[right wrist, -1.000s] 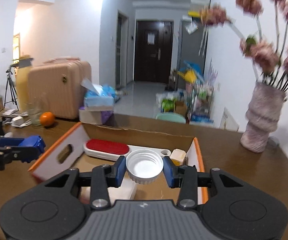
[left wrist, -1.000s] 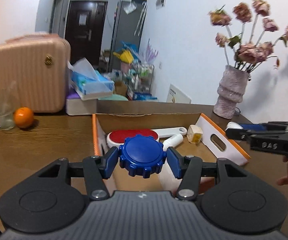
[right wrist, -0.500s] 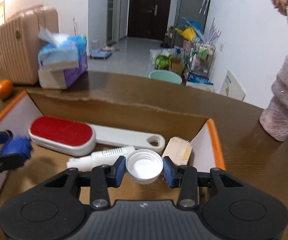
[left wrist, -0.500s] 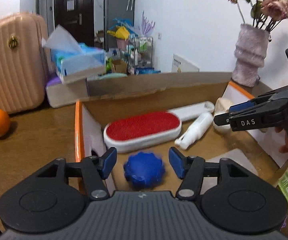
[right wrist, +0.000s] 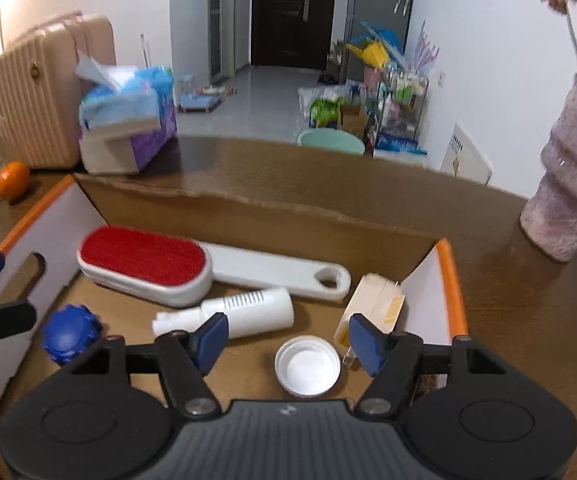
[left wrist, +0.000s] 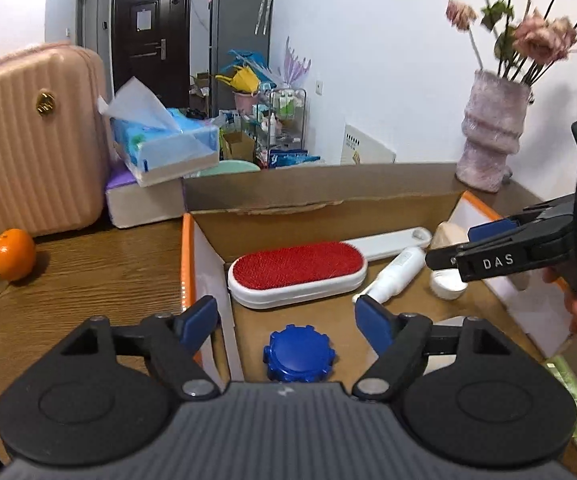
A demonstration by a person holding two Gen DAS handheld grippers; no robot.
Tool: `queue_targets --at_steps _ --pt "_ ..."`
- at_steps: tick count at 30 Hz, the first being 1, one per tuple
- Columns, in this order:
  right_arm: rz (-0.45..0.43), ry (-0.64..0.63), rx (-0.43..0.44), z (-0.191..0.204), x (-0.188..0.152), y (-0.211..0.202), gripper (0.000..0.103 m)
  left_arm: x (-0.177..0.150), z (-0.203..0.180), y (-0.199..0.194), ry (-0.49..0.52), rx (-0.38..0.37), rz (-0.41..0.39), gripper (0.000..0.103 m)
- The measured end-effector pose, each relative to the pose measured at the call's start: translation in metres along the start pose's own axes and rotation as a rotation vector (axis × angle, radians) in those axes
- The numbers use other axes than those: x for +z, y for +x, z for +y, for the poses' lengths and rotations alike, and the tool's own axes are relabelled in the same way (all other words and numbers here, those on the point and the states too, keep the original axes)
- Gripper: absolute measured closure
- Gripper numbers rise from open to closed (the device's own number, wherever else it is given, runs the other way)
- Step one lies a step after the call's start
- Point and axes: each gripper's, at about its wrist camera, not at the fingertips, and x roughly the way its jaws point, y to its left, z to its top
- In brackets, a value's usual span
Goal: Organize rigid objects
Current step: 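Withdraw both tools from the box toward the remaining items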
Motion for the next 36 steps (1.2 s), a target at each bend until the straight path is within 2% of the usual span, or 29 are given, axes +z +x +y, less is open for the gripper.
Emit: queue_targets --at_steps 2,6,10,14,18,22,28,31,36 --pt "-0.016 -0.002 -0.019 0.002 0.003 -0.017 0.037 0.002 -0.004 -0.019 0.013 -0.008 -0.018 0.023" --pt "-0.057 0.015 0.011 0.003 0.009 -0.064 0.032 0.008 -0.014 -0.065 0.043 -0.008 -0.069 0.018" --pt "-0.104 0.026 0.02 0.003 0.005 -0.118 0.03 0.01 -0.021 -0.113 0.029 -0.007 -0.112 0.015" --pt "-0.138 0.037 0.049 0.0 -0.008 -0.168 0.03 0.004 -0.032 -0.16 0.012 -0.008 -0.169 0.012" --pt "-0.184 0.023 0.04 0.004 -0.032 -0.21 0.029 -0.011 -0.05 -0.201 0.024 0.017 -0.232 0.006" --pt "-0.277 0.013 0.05 0.008 -0.068 -0.25 0.02 -0.035 -0.066 -0.234 0.023 0.003 -0.272 0.003" --pt "-0.404 0.023 -0.03 0.018 -0.137 -0.293 0.02 -0.087 -0.093 -0.275 0.026 0.024 -0.344 0.0" --pt "-0.465 0.069 -0.026 0.027 -0.184 -0.309 0.02 -0.126 -0.108 -0.293 0.046 0.035 -0.39 0.0" --pt "-0.491 0.081 -0.025 0.053 -0.26 -0.326 0.018 -0.193 -0.122 -0.308 0.098 0.098 -0.36 0.0"
